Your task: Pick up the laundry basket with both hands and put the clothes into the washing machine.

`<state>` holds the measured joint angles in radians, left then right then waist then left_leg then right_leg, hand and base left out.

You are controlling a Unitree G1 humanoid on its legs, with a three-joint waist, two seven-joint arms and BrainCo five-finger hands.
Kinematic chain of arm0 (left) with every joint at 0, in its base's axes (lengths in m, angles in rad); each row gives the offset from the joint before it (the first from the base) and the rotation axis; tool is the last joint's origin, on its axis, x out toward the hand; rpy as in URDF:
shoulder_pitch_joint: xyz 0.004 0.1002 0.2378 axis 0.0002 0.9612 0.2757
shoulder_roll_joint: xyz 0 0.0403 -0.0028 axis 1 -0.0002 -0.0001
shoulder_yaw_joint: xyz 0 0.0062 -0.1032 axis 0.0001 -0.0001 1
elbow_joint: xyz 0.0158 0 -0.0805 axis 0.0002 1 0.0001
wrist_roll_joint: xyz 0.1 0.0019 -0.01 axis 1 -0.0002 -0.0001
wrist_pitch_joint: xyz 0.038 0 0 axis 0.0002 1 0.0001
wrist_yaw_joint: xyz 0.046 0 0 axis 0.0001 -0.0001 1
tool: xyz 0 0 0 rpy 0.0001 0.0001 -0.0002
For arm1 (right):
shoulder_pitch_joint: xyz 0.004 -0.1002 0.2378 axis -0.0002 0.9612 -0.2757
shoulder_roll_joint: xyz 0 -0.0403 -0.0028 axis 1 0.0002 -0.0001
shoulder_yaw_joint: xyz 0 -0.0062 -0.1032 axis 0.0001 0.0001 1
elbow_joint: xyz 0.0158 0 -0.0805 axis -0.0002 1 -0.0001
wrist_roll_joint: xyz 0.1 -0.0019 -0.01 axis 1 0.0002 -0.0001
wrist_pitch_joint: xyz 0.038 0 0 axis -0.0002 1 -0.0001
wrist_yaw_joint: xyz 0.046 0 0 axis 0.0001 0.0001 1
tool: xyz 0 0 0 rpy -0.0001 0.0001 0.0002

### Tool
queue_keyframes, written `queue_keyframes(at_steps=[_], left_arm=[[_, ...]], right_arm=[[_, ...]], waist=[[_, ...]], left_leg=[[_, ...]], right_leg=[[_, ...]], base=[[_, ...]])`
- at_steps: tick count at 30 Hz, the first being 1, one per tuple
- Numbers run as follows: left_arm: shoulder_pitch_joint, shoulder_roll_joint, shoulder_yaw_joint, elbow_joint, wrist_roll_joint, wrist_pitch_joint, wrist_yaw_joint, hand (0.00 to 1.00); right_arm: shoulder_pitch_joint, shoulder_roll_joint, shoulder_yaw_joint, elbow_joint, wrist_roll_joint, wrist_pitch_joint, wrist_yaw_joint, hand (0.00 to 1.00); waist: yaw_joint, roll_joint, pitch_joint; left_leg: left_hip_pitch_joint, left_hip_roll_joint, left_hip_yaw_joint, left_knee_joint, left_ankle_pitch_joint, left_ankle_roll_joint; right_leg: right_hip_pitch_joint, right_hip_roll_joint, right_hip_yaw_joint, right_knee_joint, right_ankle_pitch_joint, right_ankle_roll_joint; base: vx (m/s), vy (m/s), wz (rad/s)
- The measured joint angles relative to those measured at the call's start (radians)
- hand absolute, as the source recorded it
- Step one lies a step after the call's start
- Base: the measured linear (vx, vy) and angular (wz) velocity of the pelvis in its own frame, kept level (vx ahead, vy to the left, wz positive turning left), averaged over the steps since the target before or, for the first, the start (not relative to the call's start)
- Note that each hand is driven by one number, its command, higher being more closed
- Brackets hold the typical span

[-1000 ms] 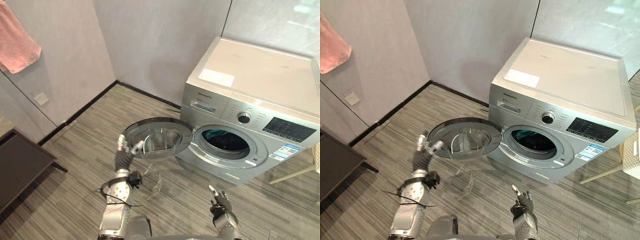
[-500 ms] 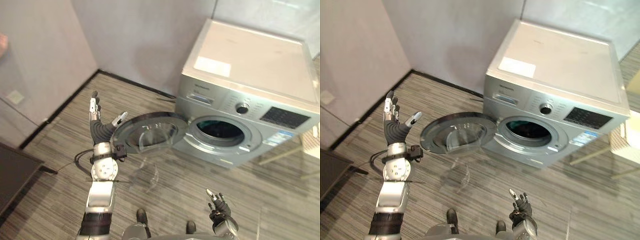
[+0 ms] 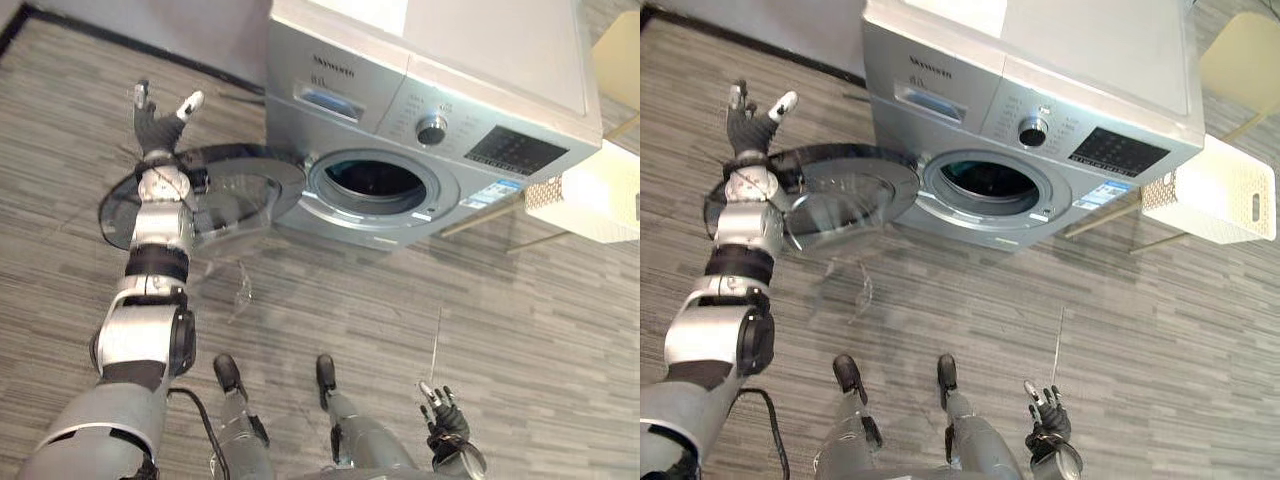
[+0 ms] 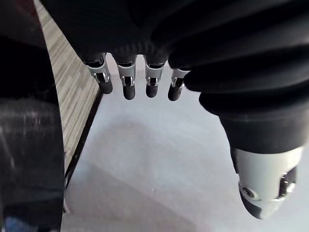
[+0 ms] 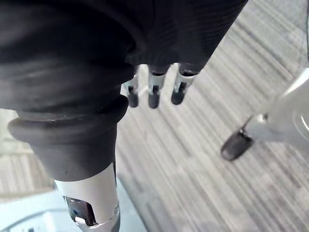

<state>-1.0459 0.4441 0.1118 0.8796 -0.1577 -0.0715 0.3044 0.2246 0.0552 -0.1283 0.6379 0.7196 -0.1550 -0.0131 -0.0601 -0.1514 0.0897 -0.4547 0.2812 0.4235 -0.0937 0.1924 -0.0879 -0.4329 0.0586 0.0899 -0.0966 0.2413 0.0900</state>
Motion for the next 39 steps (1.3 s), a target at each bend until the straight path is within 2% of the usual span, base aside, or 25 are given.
queue_keyframes(at_steps=[2,3,6,8,10,11,13,14,15,16,18,20,21,24,25,27,29,31,32,34,37,39], left_arm=[[-0.005,-0.02,-0.001,0.0,-0.01,-0.004,0.003,0.0],[-0.006,-0.055,-0.006,0.0,-0.009,-0.032,0.005,0.0],[0.005,-0.128,-0.034,0.0,0.021,-0.045,0.006,0.0],[0.038,-0.232,-0.066,0.01,0.067,-0.041,0.003,0.0],[0.159,-0.381,-0.149,0.051,0.127,-0.005,-0.002,0.0],[0.204,-0.421,-0.179,0.057,0.136,0.003,-0.005,0.0],[0.394,-0.561,-0.352,0.081,0.194,0.027,-0.05,0.0],[0.438,-0.583,-0.403,0.085,0.205,0.033,-0.066,0.0],[0.531,-0.618,-0.55,0.086,0.241,0.042,-0.109,0.0],[0.556,-0.626,-0.598,0.087,0.255,0.044,-0.123,0.0],[0.565,-0.618,-0.769,0.096,0.286,0.048,-0.168,0.0],[0.546,-0.622,-0.879,0.057,0.285,0.046,-0.185,0.0],[0.539,-0.623,-0.953,0.003,0.266,0.037,-0.201,0.0],[0.536,-0.623,-1.068,-0.12,0.167,0.004,-0.225,0.0],[0.536,-0.623,-1.074,-0.133,0.161,0.003,-0.23,0.0],[0.535,-0.621,-1.079,-0.203,0.105,-0.004,-0.233,0.0],[0.52,-0.614,-1.063,-0.285,0.058,-0.008,-0.231,0.0],[0.499,-0.584,-0.963,-0.437,-0.05,-0.035,-0.207,0.0],[0.493,-0.575,-0.938,-0.464,-0.066,-0.044,-0.205,0.0],[0.498,-0.534,-0.863,-0.547,-0.078,-0.064,-0.196,0.0],[0.549,-0.484,-0.766,-0.605,-0.081,-0.067,-0.196,0.0],[0.631,-0.449,-0.637,-0.639,-0.065,-0.066,-0.194,0.0]], right_arm=[[0.004,0.003,0.002,0.0,0.024,-0.004,-0.005,0.0],[0.012,0.004,0.003,0.003,0.026,-0.009,-0.008,0.0],[0.018,0.005,0.004,0.006,0.026,-0.013,-0.012,0.0],[0.014,0.005,0.004,0.006,0.025,-0.012,-0.013,0.0],[-0.013,0.006,0.004,0.016,0.024,-0.011,-0.027,0.0],[-0.025,0.007,0.002,0.016,0.024,-0.011,-0.03,0.0],[-0.074,0.012,-0.013,0.015,0.024,-0.01,-0.035,0.0],[-0.082,0.013,-0.013,0.015,0.024,-0.01,-0.036,0.0],[-0.089,0.014,-0.023,0.008,0.024,-0.011,-0.037,0.0],[-0.096,0.016,-0.03,0.01,0.024,-0.01,-0.038,0.0],[-0.106,0.015,-0.033,0.01,0.024,-0.008,-0.046,0.0],[-0.102,0.014,-0.036,0.01,0.025,0.003,-0.05,0.0],[-0.099,0.014,-0.038,0.012,0.026,0.007,-0.051,0.0],[-0.098,0.013,-0.054,0.019,0.026,0.008,-0.051,0.0],[-0.098,0.013,-0.059,0.022,0.026,0.008,-0.052,0.0],[-0.082,0.013,-0.104,0.044,0.025,0.009,-0.052,0.0],[-0.037,0.012,-0.15,0.057,0.022,0.011,-0.055,0.0],[0.015,0.009,-0.187,0.103,0.007,0.022,-0.062,0.0],[0.022,0.009,-0.192,0.113,-0.002,0.027,-0.062,0.0],[0.046,0.009,-0.198,0.145,-0.029,0.041,-0.062,0.0],[0.052,0.008,-0.216,0.177,-0.051,0.049,-0.058,0.0],[0.052,0.007,-0.216,0.203,-0.059,0.05,-0.046,0.0]], waist=[[-0.018,0.001,0.001],[-0.019,0.003,0.005],[-0.016,0.003,0.006],[-0.012,0.013,0.012],[-0.014,0.037,0.029],[-0.016,0.044,0.033],[-0.015,0.069,0.049],[-0.015,0.068,0.049],[-0.021,0.071,0.05],[-0.013,0.084,0.053],[-0.011,0.121,0.048],[-0.018,0.138,0.041],[-0.028,0.142,0.039],[-0.055,0.141,0.037],[-0.061,0.141,0.037],[-0.092,0.148,0.024],[-0.091,0.16,0.004],[-0.089,0.168,-0.03],[-0.09,0.169,-0.031],[-0.089,0.168,-0.042],[-0.086,0.167,-0.056],[-0.069,0.162,-0.069]], left_leg=[[-0.009,0.006,0.0,0.0,0.003,-0.003],[-0.008,0.011,0.003,0.0,0.005,-0.006],[0.001,0.014,0.014,0.0,0.006,-0.008],[0.017,0.013,0.018,0.0,0.007,-0.008],[0.057,0.012,0.018,-0.007,-0.001,-0.009],[0.064,0.012,0.017,-0.007,-0.002,-0.009],[0.078,0.007,0.019,-0.007,-0.003,-0.008],[0.081,-0.002,0.019,-0.007,-0.003,-0.008],[0.098,-0.031,0.021,-0.007,-0.002,-0.009],[0.108,-0.029,0.024,-0.007,-0.002,-0.009],[0.145,-0.027,0.045,-0.007,0.0,-0.013],[0.17,-0.036,0.049,-0.007,0.0,-0.012],[0.18,-0.042,0.056,-0.008,0.0,-0.012],[0.215,-0.066,0.103,-0.008,-0.021,0.006],[0.222,-0.072,0.106,-0.008,-0.027,0.006],[0.265,-0.091,0.133,-0.008,-0.044,0.016],[0.294,-0.1,0.149,-0.008,-0.055,0.019],[0.32,-0.103,0.148,-0.008,-0.066,0.017],[0.327,-0.103,0.143,-0.008,-0.066,0.017],[0.341,-0.102,0.118,-0.009,-0.067,0.015],[0.346,-0.103,0.087,-0.009,-0.07,0.011],[0.341,-0.107,0.066,-0.009,-0.071,0.01]], right_leg=[[-0.01,0.006,0.0,0.0,0.001,-0.001],[-0.012,0.01,0.003,0.0,0.003,-0.003],[-0.009,0.013,0.01,0.0,0.004,-0.003],[0.005,0.012,0.017,0.0,0.004,-0.003],[0.044,0.011,0.018,0.001,0.003,-0.003],[0.051,0.011,0.018,0.002,0.003,-0.003],[0.062,0.006,0.018,0.009,-0.014,-0.006],[0.065,-0.002,0.017,0.014,-0.038,-0.016],[0.083,-0.029,0.012,0.022,-0.123,-0.044],[0.086,-0.028,0.013,0.028,-0.128,-0.041],[0.104,-0.027,0.021,0.042,-0.139,-0.039],[0.122,-0.035,0.025,0.045,-0.145,-0.04],[0.13,-0.042,0.028,0.046,-0.148,-0.035],[0.137,-0.064,0.063,0.063,-0.156,-0.013],[0.142,-0.069,0.069,0.063,-0.157,-0.011],[0.17,-0.088,0.093,0.065,-0.167,0.004],[0.189,-0.097,0.101,0.075,-0.172,0.01],[0.216,-0.101,0.089,0.077,-0.177,0.016],[0.226,-0.101,0.079,0.077,-0.177,0.016],[0.254,-0.104,0.048,0.08,-0.191,0.015],[0.269,-0.106,0.013,0.099,-0.209,0.003],[0.272,-0.111,-0.007,0.102,-0.213,0.001]], base=[[-0.04,-0.008,-0.06],[-0.03,0.001,-0.1],[-0.02,0.016,-0.1],[-0.01,0.035,-0.02],[-0.02,0.058,0.03],[-0.02,0.05,0.01],[-0.04,0.037,0.04],[-0.05,-0.025,0.26],[-0.05,-0.059,0.18],[-0.05,-0.077,0.05],[-0.06,-0.046,-0.25],[-0.04,-0.015,-0.11],[0.0,0.0,0.0],[0.01,0.029,-0.22],[0.05,0.048,-0.34],[0.08,0.057,-0.26],[0.11,0.057,-0.12],[0.1,0.027,0.01],[0.07,0.004,0.13],[0.03,-0.007,0.32],[0.0,-0.013,0.38],[-0.01,-0.002,0.25]])
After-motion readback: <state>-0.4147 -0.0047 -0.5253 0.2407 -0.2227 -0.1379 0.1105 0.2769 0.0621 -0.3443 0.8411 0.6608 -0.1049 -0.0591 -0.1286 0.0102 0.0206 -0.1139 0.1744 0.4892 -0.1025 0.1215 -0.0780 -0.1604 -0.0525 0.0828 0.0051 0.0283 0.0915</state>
